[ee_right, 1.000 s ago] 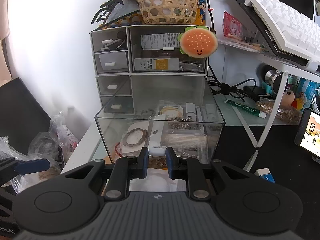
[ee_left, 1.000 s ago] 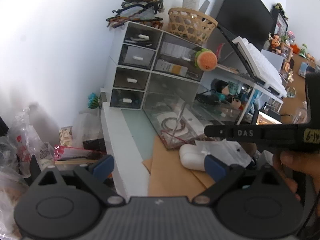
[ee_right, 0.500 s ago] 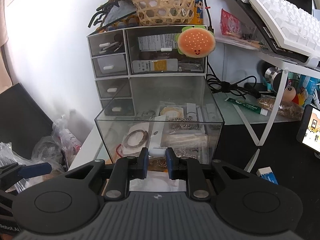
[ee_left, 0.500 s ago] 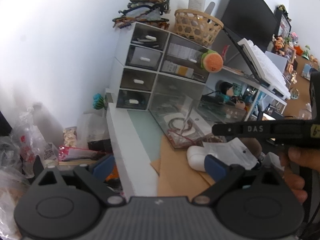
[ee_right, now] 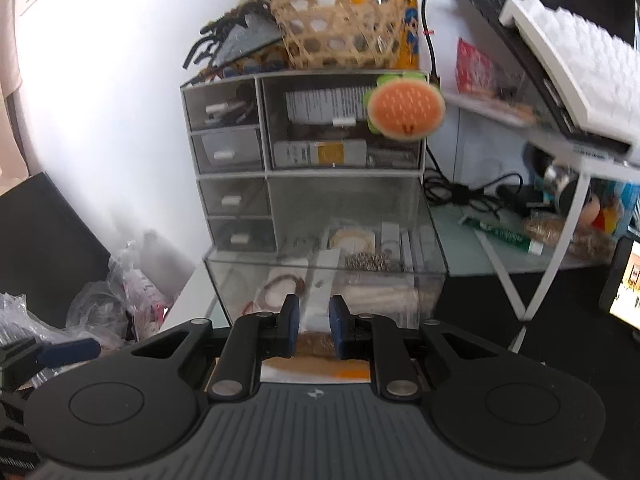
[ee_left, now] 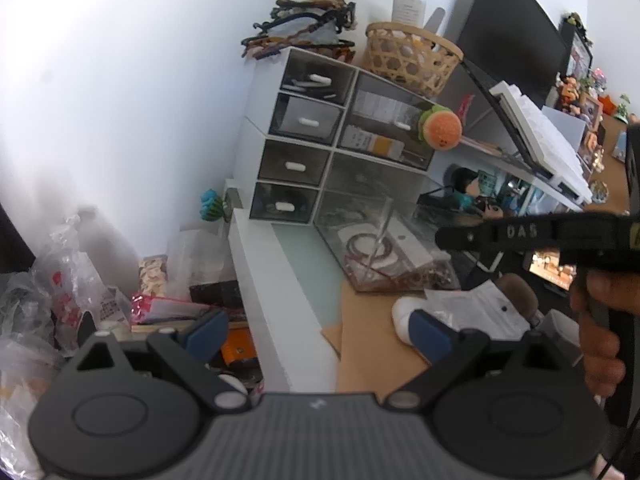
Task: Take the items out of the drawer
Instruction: 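Lower the right gripper into the drawer toward the remaining items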
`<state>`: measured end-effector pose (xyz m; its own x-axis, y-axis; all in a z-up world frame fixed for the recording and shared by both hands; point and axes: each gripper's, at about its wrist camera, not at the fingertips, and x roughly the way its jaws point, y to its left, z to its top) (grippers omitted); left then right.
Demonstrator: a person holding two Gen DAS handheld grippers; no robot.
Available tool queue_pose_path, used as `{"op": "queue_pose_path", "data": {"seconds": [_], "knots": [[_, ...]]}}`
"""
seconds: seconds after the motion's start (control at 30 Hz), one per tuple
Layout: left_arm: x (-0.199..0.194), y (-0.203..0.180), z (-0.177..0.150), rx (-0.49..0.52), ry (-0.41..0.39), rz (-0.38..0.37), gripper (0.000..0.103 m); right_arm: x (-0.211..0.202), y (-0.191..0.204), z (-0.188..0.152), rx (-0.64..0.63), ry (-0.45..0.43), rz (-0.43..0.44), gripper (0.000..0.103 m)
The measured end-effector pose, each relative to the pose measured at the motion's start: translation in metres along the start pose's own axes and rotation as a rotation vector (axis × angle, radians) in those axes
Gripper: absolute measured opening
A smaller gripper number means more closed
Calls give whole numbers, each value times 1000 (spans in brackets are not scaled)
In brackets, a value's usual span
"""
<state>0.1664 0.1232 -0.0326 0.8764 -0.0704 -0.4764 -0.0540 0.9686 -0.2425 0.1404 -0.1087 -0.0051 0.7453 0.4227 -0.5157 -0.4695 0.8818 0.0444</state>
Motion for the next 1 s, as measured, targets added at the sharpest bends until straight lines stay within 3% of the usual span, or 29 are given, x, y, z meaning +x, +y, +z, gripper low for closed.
{"op": "queue_pose_path", "data": {"seconds": [1.0], "knots": [[8,8,-1,-16,5,8,98,16,-12,24,-7,13,-22,19]]}}
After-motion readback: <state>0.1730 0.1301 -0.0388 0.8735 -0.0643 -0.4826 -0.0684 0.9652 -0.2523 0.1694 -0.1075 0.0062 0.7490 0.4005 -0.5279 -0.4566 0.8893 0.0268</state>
